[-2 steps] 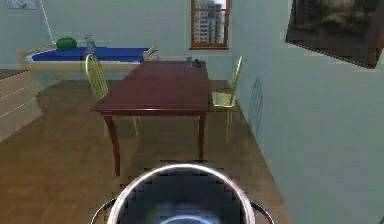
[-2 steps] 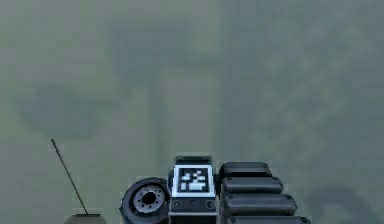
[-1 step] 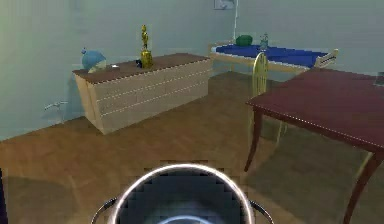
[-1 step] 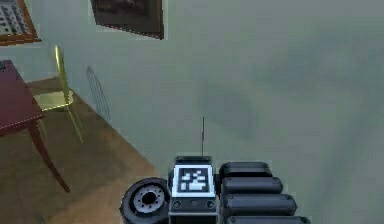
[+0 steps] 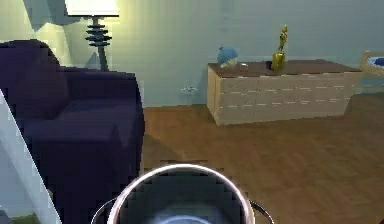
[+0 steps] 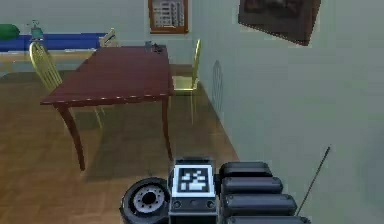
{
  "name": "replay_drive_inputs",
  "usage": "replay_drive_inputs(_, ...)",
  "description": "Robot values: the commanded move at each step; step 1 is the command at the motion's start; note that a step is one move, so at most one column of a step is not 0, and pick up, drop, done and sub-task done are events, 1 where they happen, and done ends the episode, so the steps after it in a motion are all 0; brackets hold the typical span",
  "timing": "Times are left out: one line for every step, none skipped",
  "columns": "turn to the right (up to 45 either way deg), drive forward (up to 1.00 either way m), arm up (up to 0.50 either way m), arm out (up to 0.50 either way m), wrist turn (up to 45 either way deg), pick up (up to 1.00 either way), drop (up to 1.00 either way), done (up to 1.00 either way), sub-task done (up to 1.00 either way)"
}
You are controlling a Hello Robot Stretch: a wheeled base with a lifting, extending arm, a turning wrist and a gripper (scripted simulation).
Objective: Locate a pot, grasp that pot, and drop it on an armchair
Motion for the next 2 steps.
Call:
replay_drive_inputs(0.0,1.0,0.0,0.0,0.0,0.0,0.0,0.0,0.0)
replay_drive_inputs(-6.0,0.0,0.0,0.0,0.0,0.0,0.0,0.0,0.0)
